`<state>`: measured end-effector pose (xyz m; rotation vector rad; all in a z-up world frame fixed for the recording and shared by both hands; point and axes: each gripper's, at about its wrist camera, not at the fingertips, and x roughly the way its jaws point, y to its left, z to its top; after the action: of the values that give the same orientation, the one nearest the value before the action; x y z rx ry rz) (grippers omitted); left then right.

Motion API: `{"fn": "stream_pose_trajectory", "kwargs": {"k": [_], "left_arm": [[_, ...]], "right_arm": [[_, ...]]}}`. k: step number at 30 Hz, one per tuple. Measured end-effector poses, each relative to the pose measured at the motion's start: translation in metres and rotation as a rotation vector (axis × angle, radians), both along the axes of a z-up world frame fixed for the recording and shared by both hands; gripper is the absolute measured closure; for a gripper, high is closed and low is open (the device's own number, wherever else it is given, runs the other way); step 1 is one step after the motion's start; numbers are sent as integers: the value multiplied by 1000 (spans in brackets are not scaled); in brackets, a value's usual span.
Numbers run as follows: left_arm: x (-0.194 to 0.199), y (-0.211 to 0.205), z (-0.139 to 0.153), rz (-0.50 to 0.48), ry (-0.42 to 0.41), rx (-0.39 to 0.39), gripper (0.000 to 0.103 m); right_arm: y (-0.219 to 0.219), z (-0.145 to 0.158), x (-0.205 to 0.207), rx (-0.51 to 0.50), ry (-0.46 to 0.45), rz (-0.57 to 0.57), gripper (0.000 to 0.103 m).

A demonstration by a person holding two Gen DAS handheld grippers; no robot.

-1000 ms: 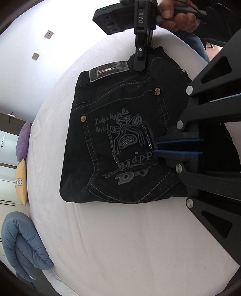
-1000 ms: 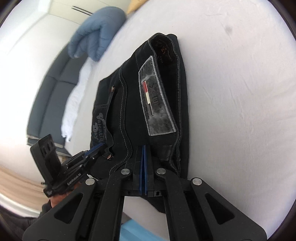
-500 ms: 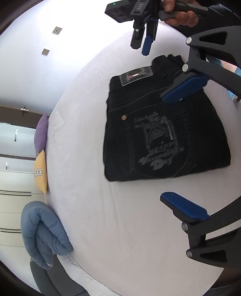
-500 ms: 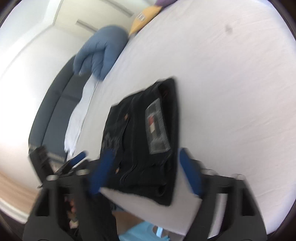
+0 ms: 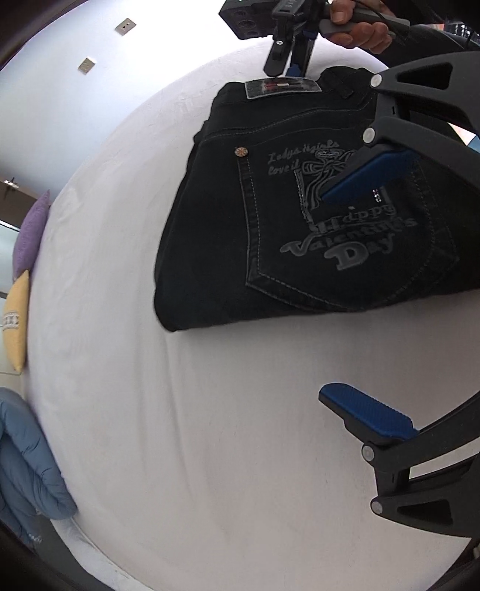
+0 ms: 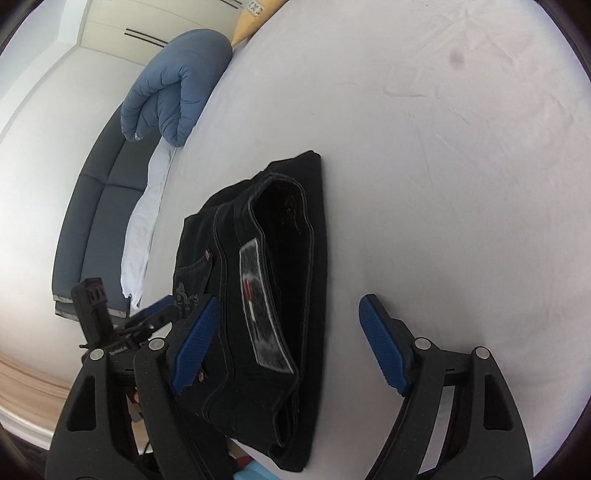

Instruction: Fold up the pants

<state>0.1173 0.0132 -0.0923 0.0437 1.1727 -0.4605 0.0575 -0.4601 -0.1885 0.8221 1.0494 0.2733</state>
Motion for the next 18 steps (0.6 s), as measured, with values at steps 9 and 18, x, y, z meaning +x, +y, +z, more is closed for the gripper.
{"fn": "stream_pose_trajectory", "kwargs": {"k": [9,18], "left_arm": [[-7,-34,-10,-62,22,32,38],[-18,-38,2,-67,-22,83,69]], "right_arm": [[31,-5,27,-84,53,71,59],[49,7,25,-199,23,70,81]]}}
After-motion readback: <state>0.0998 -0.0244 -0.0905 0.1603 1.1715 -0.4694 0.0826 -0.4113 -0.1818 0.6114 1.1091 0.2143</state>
